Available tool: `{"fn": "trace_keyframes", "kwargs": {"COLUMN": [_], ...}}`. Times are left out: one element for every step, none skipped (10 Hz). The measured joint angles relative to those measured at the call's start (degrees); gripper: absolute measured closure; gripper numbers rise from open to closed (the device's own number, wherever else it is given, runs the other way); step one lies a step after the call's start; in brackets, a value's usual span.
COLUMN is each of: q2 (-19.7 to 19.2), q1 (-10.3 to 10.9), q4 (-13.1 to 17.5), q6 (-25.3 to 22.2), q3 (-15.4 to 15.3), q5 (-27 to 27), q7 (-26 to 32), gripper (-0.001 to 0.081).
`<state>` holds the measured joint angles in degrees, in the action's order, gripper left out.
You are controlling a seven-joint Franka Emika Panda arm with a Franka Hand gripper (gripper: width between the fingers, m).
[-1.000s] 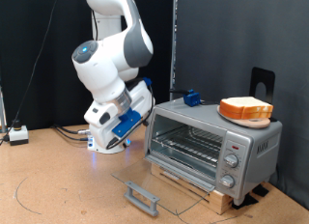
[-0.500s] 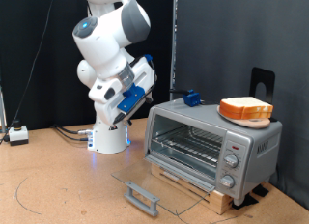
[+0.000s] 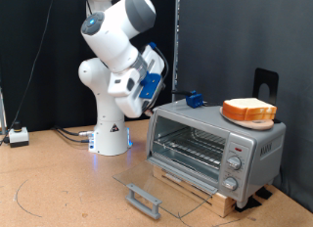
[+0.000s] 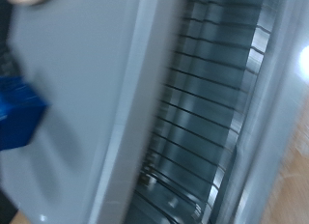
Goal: Make a piece of toast with the oven
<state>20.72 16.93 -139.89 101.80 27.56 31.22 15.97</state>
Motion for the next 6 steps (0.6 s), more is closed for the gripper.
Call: {"fn": "trace_keyframes", "kwargs": {"q2": [1.3, 2.8, 4.5, 6.2, 6.1, 6.3], "q1": [1.3, 2.4, 3.3, 3.7, 3.5, 3.8], "q4": [0.0, -0.1, -0.2, -0.6, -0.7, -0.6], "q6": [-1.5, -2.2, -2.8, -3.0, -3.0, -3.0], "q3": [-0.1, -0.3, -1.0, -1.7, -1.7, -1.8], "q5": [0.8, 0.9, -0.3, -2.1, -1.4, -0.9], "q7": [5.7, 11.0, 15.6, 19.1, 16.9, 18.1], "gripper": [-0.0003, -0.0003, -0.0003, -0.0003, -0.0003, -0.0003]}}
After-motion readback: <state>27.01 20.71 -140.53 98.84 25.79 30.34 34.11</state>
